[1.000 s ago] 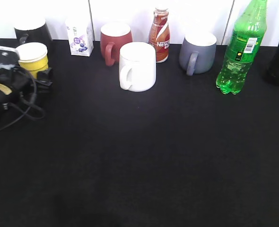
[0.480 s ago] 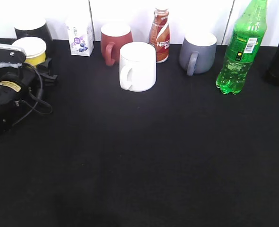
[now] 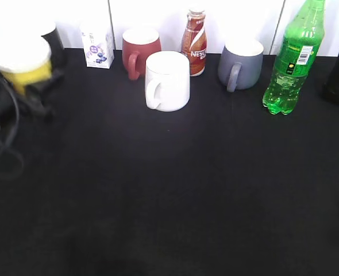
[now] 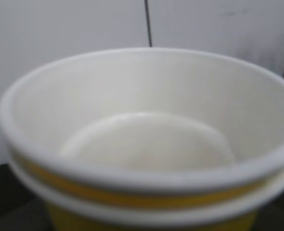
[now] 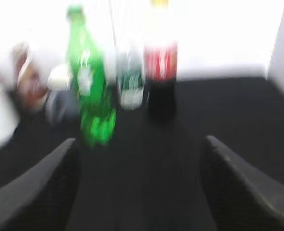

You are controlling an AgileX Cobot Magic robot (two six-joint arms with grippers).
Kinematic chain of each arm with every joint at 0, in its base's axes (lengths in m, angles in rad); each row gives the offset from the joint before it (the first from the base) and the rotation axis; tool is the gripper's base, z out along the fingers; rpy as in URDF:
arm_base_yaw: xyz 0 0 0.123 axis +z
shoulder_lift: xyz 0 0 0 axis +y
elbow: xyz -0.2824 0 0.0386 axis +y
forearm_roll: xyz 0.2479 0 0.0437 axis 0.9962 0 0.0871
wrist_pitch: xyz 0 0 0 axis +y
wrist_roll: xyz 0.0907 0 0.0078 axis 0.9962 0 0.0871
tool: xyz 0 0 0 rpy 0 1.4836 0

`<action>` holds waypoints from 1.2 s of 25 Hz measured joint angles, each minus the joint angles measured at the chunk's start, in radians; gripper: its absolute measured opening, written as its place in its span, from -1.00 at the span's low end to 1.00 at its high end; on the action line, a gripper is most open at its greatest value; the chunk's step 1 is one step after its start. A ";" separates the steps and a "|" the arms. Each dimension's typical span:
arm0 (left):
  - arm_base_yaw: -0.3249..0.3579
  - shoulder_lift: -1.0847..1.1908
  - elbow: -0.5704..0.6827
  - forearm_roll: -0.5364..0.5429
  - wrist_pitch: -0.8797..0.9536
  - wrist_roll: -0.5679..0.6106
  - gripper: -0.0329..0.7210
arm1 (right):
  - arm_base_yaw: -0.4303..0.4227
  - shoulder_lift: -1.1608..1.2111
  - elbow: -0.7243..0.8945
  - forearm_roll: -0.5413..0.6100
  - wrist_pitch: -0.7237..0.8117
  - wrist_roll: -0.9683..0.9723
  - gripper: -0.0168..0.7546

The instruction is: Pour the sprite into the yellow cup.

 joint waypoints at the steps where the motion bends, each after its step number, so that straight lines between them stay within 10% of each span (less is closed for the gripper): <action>1: -0.001 0.000 0.005 0.052 -0.004 -0.002 0.28 | 0.000 0.080 0.067 -0.005 -0.209 0.000 0.56; 9: -0.001 0.000 0.007 0.086 -0.004 -0.006 0.28 | 0.011 0.998 0.154 -0.160 -1.259 -0.001 0.56; 11: -0.001 0.000 0.007 0.086 -0.004 -0.006 0.28 | 0.092 1.166 0.100 -0.167 -1.297 -0.009 0.56; 14: -0.001 0.000 0.007 0.085 -0.004 -0.006 0.28 | 0.284 1.358 0.016 0.152 -1.373 -0.120 0.62; 26: -0.001 0.000 0.007 0.085 -0.004 -0.006 0.28 | 0.301 1.794 -0.375 0.272 -1.429 -0.113 0.78; 30: -0.001 0.000 0.007 0.085 -0.004 -0.006 0.28 | 0.301 1.872 -0.447 0.273 -1.472 -0.118 0.39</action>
